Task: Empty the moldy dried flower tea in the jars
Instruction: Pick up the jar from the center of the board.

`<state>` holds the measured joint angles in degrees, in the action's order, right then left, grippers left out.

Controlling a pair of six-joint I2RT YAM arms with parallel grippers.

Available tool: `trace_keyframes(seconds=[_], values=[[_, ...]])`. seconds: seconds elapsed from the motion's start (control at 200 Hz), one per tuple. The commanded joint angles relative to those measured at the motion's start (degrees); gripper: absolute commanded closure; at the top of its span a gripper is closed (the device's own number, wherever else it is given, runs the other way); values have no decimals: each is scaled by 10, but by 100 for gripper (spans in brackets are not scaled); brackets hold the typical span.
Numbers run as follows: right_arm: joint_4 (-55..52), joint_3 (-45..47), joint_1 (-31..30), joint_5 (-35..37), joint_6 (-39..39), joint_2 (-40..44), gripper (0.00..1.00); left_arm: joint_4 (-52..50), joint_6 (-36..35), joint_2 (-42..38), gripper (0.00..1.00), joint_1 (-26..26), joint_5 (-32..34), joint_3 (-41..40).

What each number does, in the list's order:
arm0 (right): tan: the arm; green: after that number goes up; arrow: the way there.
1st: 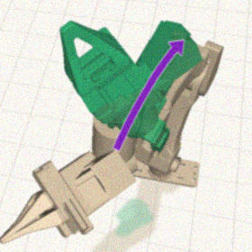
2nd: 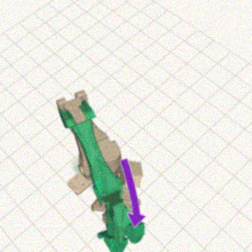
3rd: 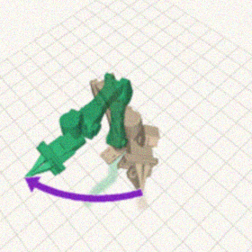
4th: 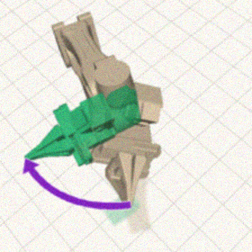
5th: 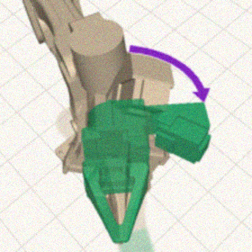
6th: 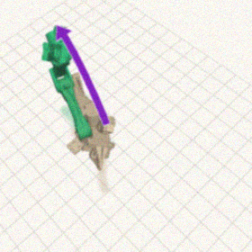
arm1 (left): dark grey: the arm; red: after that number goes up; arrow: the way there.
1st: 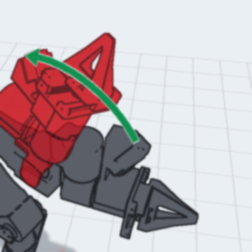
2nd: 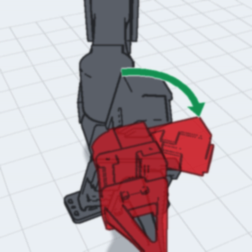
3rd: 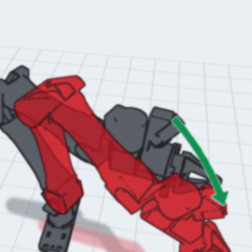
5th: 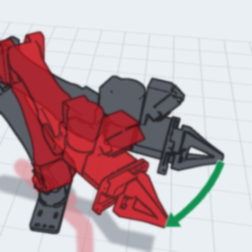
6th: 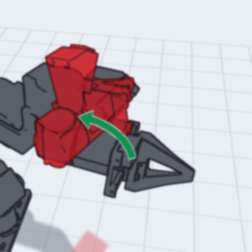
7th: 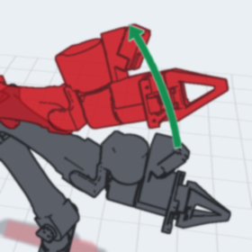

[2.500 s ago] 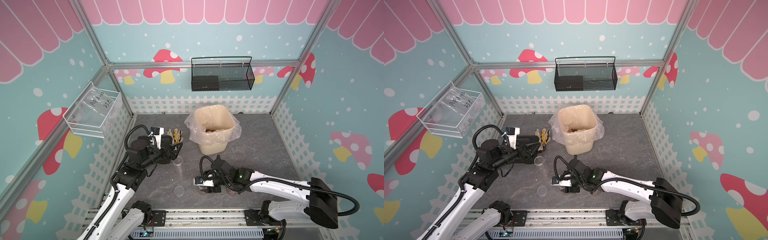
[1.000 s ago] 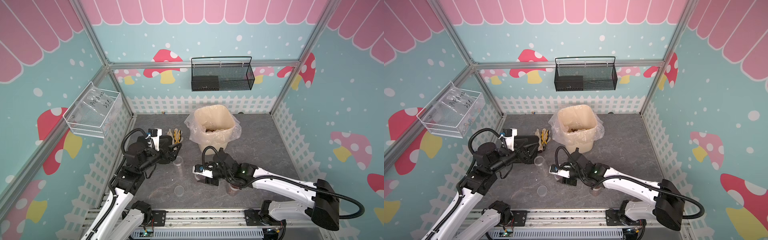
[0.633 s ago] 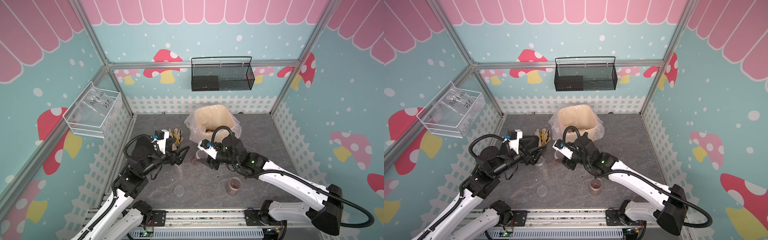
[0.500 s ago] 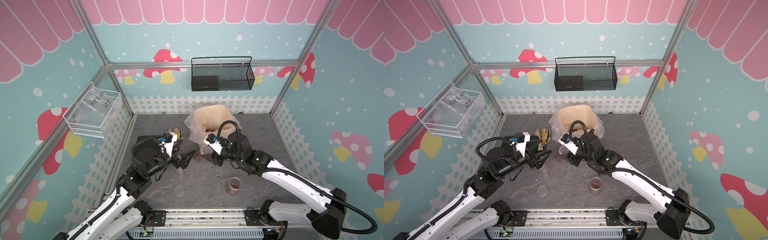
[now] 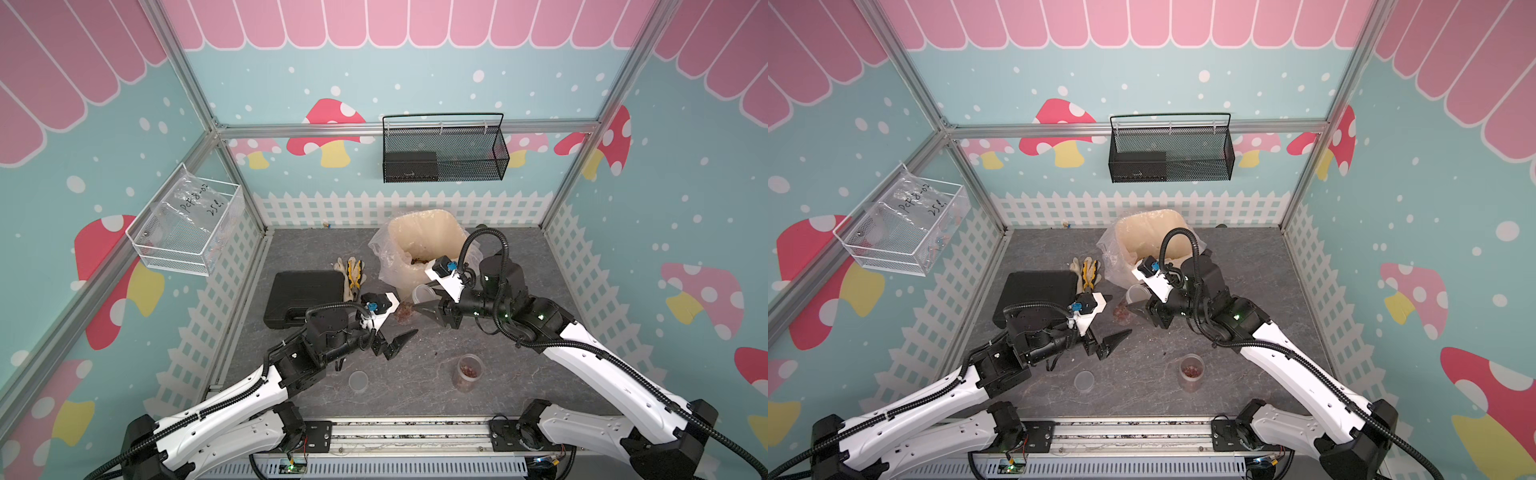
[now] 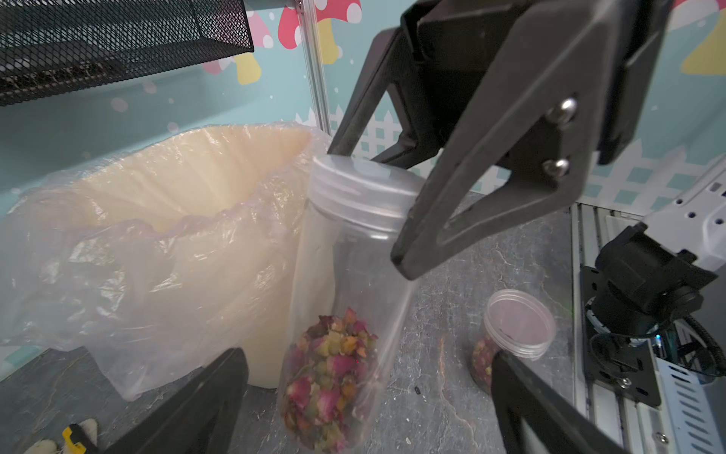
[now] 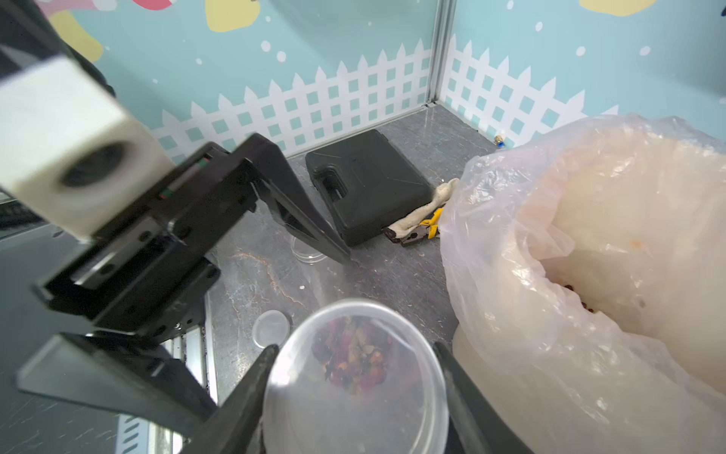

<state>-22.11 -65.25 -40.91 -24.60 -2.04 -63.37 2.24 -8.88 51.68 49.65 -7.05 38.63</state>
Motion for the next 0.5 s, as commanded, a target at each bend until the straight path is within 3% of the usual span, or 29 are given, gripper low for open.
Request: trace_keyframes(seconds=[0.0, 0.295, 0.495], values=[[-8, -22, 2, -52, -3, 10, 90, 18, -42, 8, 1, 4, 17, -1], [-9, -29, 2, -87, -2, 6, 90, 26, -54, 14, 1, 6, 16, -9], [-2, -29, 2, -101, -7, 3, 90, 27, -66, 17, 6, 7, 17, -15]])
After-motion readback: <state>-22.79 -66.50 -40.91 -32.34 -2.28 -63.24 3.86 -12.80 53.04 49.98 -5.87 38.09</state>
